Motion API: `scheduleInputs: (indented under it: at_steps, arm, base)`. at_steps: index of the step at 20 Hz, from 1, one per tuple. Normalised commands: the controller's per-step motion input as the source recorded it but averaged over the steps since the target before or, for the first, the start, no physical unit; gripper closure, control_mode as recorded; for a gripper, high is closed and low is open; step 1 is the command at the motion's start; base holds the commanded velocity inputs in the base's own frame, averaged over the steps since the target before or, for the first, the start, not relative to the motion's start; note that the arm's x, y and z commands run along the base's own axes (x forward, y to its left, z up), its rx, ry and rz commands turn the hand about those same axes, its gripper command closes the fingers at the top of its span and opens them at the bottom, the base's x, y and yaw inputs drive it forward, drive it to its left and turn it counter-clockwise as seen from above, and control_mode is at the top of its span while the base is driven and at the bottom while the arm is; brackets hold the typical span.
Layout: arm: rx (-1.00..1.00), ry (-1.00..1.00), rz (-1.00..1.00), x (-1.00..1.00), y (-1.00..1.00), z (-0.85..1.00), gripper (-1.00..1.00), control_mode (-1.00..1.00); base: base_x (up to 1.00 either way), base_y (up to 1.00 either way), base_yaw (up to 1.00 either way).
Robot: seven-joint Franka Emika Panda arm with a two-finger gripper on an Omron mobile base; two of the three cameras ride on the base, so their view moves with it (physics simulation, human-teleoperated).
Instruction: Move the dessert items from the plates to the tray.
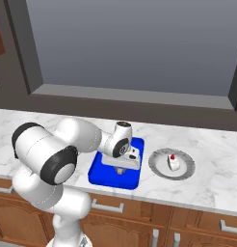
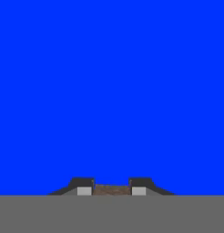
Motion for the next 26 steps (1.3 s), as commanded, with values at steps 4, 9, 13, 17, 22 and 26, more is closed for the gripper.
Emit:
scheduleInputs:
  at_steps: [4, 9, 13, 17, 22, 26]
  arm:
    - [0.00, 0.00, 0.00, 0.00, 0.00, 0.00, -1.00, -1.00]
    - [0.00, 0.00, 0.00, 0.00, 0.00, 0.00, -1.00, -1.00]
    - [0.00, 0.00, 0.00, 0.00, 0.00, 0.27, -1.00, -1.00]
    - [0.00, 0.00, 0.00, 0.00, -0.02, 0.46, -1.00, -1.00]
    - [0.00, 0.00, 0.00, 0.00, -0.33, 0.50, -1.00, -1.00]
    - [0.00, 0.00, 0.03, -0.04, -0.61, 0.31, -1.00, -1.00]
  base:
    - [0.00, 0.00, 0.00]
    - [0.00, 0.00, 0.00]
    - [0.00, 0.00, 0.00]
    - [0.00, 0.00, 0.00]
    - [0.00, 0.00, 0.00]
    - [0.00, 0.00, 0.00]
